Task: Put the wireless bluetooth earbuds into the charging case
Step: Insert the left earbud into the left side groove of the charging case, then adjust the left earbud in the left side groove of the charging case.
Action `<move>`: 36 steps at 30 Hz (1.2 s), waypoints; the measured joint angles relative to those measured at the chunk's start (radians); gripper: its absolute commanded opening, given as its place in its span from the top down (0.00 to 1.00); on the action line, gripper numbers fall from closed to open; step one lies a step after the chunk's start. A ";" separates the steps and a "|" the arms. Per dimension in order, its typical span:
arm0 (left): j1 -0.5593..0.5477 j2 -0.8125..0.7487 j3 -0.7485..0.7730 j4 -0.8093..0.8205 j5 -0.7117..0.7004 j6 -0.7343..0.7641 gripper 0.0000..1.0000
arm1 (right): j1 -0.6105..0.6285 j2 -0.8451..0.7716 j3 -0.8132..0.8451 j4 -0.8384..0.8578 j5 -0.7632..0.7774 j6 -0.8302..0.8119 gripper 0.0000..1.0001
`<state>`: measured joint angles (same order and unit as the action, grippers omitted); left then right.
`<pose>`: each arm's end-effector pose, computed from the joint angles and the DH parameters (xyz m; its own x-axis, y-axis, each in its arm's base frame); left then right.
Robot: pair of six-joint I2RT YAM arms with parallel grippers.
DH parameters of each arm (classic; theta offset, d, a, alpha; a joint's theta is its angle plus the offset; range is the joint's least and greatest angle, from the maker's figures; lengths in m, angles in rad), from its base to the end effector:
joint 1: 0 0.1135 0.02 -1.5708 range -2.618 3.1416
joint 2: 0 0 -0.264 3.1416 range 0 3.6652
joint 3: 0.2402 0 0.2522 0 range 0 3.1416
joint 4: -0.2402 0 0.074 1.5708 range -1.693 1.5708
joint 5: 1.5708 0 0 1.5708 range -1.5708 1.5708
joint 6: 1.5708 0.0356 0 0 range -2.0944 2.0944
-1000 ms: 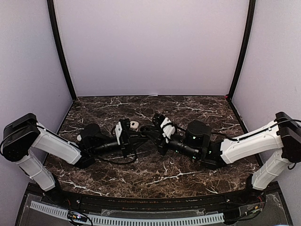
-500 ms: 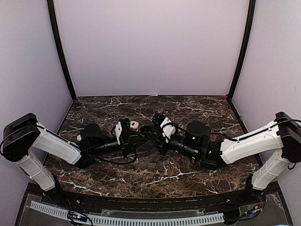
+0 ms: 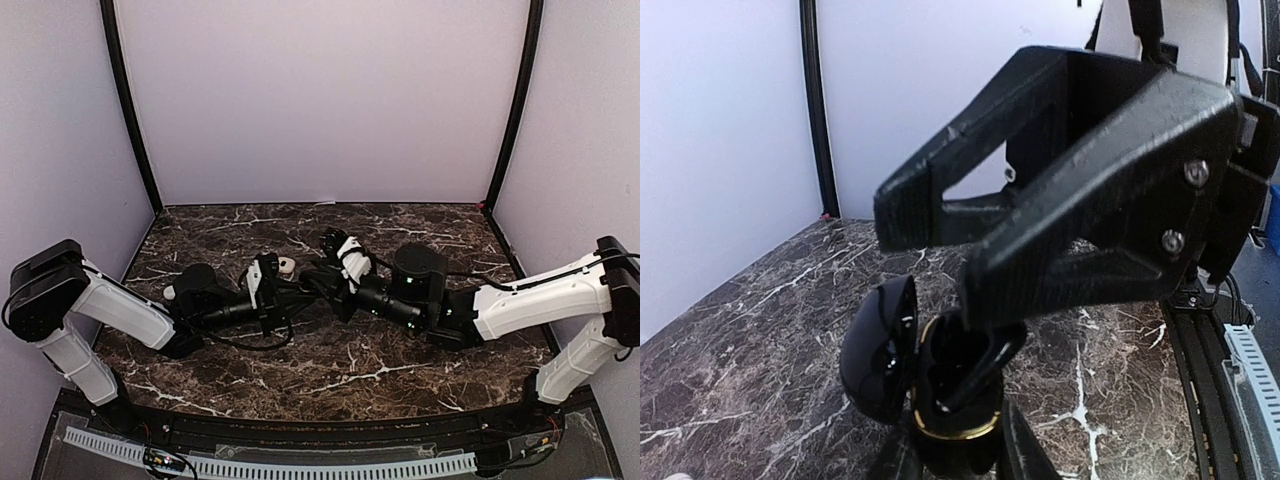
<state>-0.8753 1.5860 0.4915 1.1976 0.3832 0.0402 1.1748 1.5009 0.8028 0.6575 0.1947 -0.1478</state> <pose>0.1795 -0.2359 0.1983 0.1041 -0.0665 -0.9923 0.9469 0.3117 0.0784 0.1362 0.3079 0.2609 0.1068 -0.1190 -0.9871 -0.8239 0.5452 -0.1549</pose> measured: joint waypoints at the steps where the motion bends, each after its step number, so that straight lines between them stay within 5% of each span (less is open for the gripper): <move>1: 0.000 0.002 0.000 0.000 0.001 0.000 0.87 | 0.000 -0.003 0.012 -0.014 0.001 0.005 0.81; 19: 0.000 0.051 -0.005 0.037 0.027 -0.054 0.88 | -0.003 -0.095 0.055 -0.264 0.016 0.114 0.73; 24: 0.000 0.074 -0.010 0.051 0.023 -0.035 0.87 | -0.013 -0.138 0.172 -0.501 0.095 0.346 0.79; 30: 0.000 0.099 -0.010 0.063 0.018 -0.005 0.87 | -0.088 -0.180 0.266 -0.787 0.002 0.654 0.62; 36: 0.000 0.141 -0.008 0.090 0.016 0.026 0.87 | -0.151 -0.212 0.180 -0.866 -0.167 0.937 0.53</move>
<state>-0.8753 1.7271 0.4839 1.2881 0.3988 0.0658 1.0237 1.2884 0.9829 -0.2089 0.0277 0.7895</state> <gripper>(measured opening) 0.228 0.463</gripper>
